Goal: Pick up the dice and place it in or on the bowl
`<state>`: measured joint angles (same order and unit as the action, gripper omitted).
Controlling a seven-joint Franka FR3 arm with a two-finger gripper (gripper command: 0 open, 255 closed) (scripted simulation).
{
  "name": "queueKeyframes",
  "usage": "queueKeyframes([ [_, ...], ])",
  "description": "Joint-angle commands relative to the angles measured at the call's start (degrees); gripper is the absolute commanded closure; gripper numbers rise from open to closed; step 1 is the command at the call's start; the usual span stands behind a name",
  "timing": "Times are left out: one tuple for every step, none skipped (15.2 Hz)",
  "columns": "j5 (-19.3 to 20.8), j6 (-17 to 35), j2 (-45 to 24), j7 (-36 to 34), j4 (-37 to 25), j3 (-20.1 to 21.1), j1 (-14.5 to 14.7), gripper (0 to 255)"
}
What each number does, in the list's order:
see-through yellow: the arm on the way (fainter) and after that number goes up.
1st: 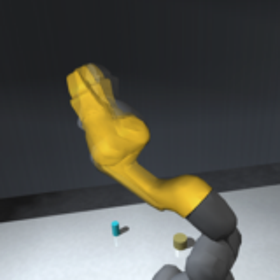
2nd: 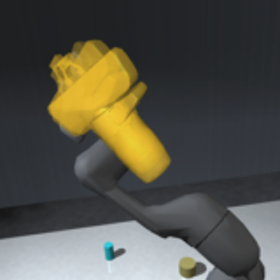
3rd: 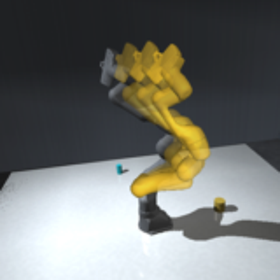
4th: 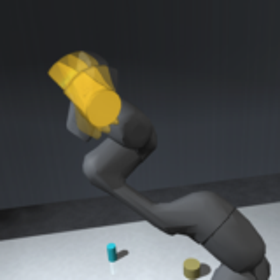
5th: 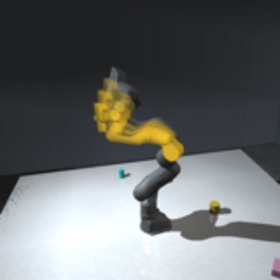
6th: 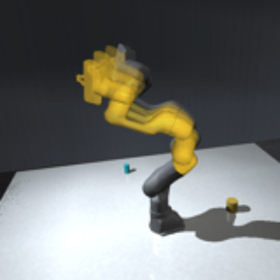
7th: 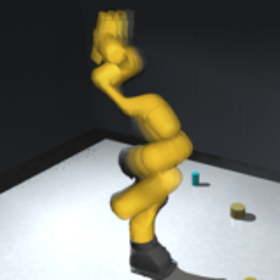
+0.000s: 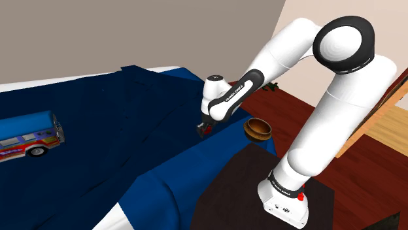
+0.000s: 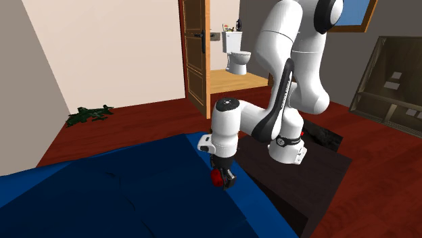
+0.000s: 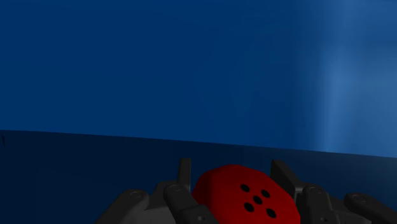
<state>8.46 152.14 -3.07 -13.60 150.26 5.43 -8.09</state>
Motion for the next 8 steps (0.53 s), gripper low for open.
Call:
queueKeyframes([
  [0.0, 0.0, 0.0, 0.0, 0.0, 0.0, 0.0, 255],
  [0.0, 0.0, 0.0, 0.0, 0.0, 0.0, 0.0, 255],
  [0.0, 0.0, 0.0, 0.0, 0.0, 0.0, 0.0, 255],
  [0.0, 0.0, 0.0, 0.0, 0.0, 0.0, 0.0, 255],
  [-0.4, -0.9, 0.8, 0.3, 0.0, 0.1, 0.0, 255],
  [-0.8, -1.7, 1.7, 0.7, -0.1, 0.1, 0.0, 255],
  [-1.1, -2.6, 2.5, 1.0, -0.1, 0.2, 0.0, 255],
  [-1.5, -3.5, 3.4, 1.2, -0.2, 0.2, 0.1, 255],
])
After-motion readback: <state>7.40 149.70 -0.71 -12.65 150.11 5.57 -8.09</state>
